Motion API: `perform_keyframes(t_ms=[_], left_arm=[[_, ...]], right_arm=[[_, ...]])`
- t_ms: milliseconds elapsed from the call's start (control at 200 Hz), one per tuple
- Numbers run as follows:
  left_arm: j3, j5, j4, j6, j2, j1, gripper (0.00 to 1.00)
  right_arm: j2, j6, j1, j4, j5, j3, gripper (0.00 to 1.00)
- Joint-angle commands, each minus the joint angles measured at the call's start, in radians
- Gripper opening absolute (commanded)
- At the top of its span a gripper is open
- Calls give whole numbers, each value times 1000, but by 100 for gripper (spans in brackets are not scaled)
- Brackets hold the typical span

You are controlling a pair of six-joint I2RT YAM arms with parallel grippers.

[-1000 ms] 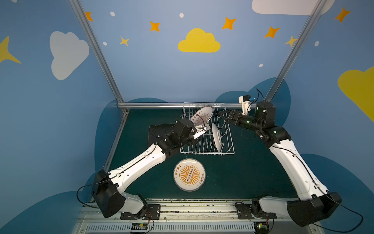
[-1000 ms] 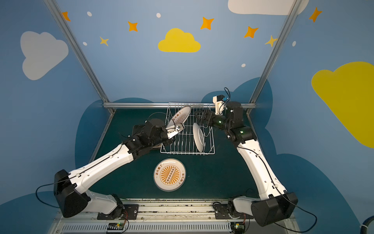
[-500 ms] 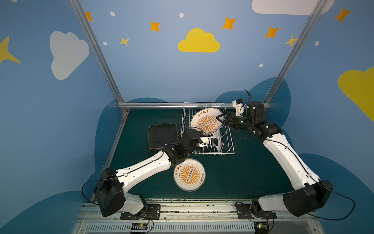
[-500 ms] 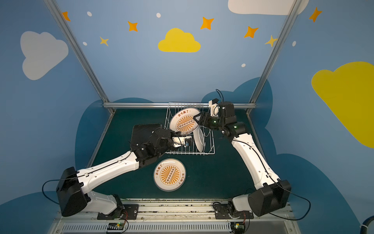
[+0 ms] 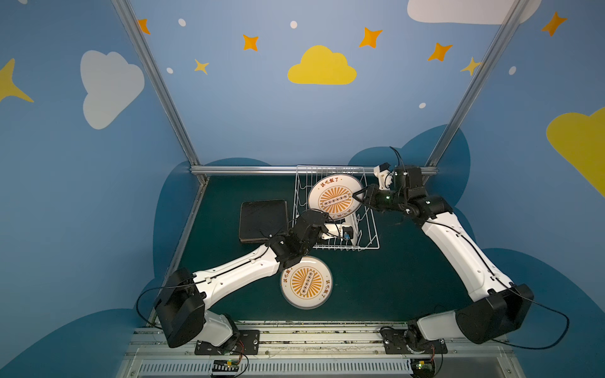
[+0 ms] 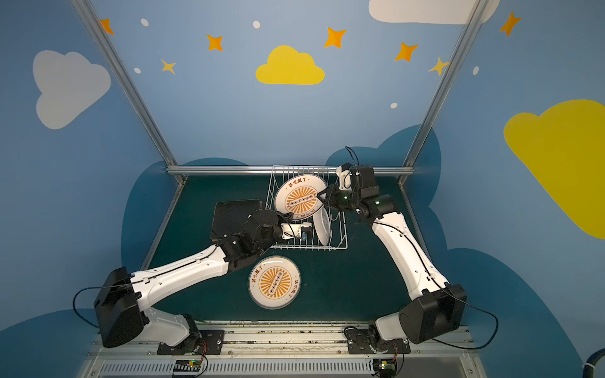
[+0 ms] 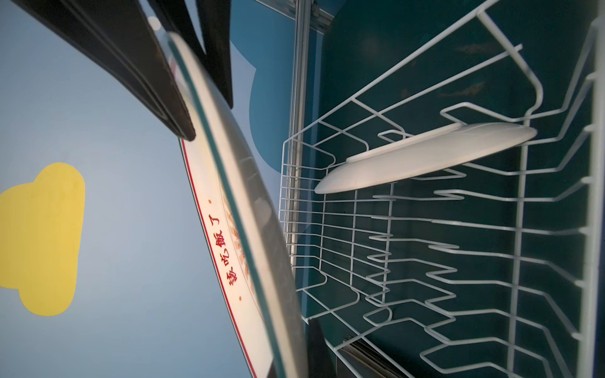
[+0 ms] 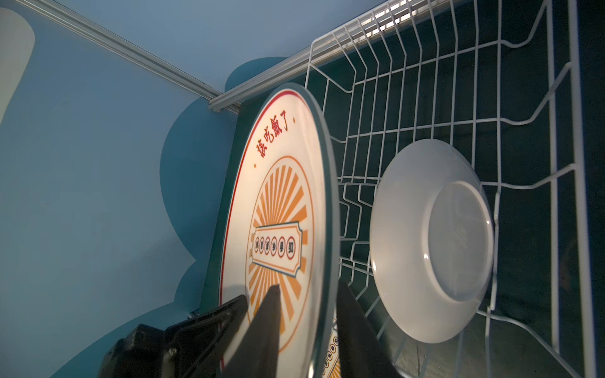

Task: Unload the plates from the dish rack
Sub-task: Pick up a plate from the dish rack.

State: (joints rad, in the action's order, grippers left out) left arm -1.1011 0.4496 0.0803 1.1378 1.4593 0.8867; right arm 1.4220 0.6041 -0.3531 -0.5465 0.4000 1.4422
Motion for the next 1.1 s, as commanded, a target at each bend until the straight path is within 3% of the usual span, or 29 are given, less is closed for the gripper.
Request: perform_keyframes(t_ms=[0, 95, 195, 280, 335, 395, 481, 516, 616, 721, 971, 1096], left_arm=[[5, 32, 104, 8, 4, 1, 3], [1, 37, 111, -1, 10, 1, 5], [-2, 47, 119, -32, 12, 1, 8], [-2, 53, 120, -41, 15, 0, 15], [-4, 63, 118, -55, 17, 0, 37], [-9, 74, 114, -80, 21, 0, 54], [-14, 89, 114, -124, 20, -3, 90], [-16, 96, 115, -148, 19, -3, 99], [-44, 95, 47, -282, -4, -20, 99], [-70, 19, -68, -493, -62, -63, 99], [-76, -302, -237, -1063, -206, -244, 99], [-27, -477, -230, -1265, -263, -356, 99]], right_arm=[[14, 26, 3, 41, 42, -23, 21], [18, 41, 7, 64, 64, -35, 15], [17, 58, 17, 100, 94, -56, 0], [12, 66, 26, 119, 117, -63, 0], [6, 78, 30, 139, 122, -74, 0], [-5, 90, 36, 174, 126, -93, 0], [-22, 103, 46, 204, 130, -109, 0], [-27, 105, 50, 208, 125, -113, 0], [-39, 108, 65, 227, 126, -131, 0], [-51, 120, 81, 251, 142, -158, 0], [-107, 76, 100, 356, 157, -256, 0], [-133, 58, 105, 412, 168, -300, 0]])
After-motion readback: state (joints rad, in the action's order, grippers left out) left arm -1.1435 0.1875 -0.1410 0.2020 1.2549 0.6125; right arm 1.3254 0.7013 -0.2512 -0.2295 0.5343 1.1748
